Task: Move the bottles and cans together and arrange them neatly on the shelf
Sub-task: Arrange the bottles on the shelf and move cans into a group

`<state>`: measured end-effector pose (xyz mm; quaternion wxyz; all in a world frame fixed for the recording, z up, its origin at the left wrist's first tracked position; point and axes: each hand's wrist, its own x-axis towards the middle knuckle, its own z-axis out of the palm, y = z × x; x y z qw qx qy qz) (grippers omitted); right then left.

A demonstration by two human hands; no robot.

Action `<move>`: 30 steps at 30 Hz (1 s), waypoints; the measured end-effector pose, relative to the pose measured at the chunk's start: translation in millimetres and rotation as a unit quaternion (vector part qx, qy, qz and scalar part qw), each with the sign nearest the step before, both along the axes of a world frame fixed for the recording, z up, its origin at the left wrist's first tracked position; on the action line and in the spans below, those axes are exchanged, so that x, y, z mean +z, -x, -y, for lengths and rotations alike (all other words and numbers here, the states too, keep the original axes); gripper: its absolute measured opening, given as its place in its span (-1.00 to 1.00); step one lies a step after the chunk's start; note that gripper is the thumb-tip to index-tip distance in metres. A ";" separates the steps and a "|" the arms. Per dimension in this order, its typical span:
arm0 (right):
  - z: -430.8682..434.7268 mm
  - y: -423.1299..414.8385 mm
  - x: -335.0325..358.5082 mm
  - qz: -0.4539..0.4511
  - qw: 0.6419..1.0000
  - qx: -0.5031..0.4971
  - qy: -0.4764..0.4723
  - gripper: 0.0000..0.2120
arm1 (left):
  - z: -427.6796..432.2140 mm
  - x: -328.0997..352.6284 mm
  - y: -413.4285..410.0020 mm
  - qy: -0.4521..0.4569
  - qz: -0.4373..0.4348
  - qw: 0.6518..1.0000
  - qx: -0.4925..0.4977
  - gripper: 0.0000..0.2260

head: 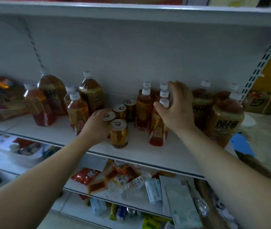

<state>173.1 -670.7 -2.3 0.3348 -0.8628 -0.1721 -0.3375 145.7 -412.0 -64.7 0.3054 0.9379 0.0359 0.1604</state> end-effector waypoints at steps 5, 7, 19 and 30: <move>-89.4 -0.3 -33.9 -0.195 0.974 0.094 0.064 -0.32 | -25.6 -15.3 -15.7 -0.071 -0.098 0.991 -0.059 -0.47; -106.9 -3.3 -55.8 -0.318 0.935 0.103 0.116 -0.22 | -25.0 -22.4 -19.2 -0.079 -0.108 0.987 -0.091 -0.45; -69.3 46.6 -94.4 -0.370 0.926 -0.041 0.058 -0.18 | -12.1 -43.4 -21.4 0.115 -0.073 0.989 -0.058 -0.35; -73.2 42.6 -85.9 -0.351 0.932 0.037 0.087 -0.05 | -40.6 -27.2 28.2 0.120 -0.094 0.988 -0.022 -0.26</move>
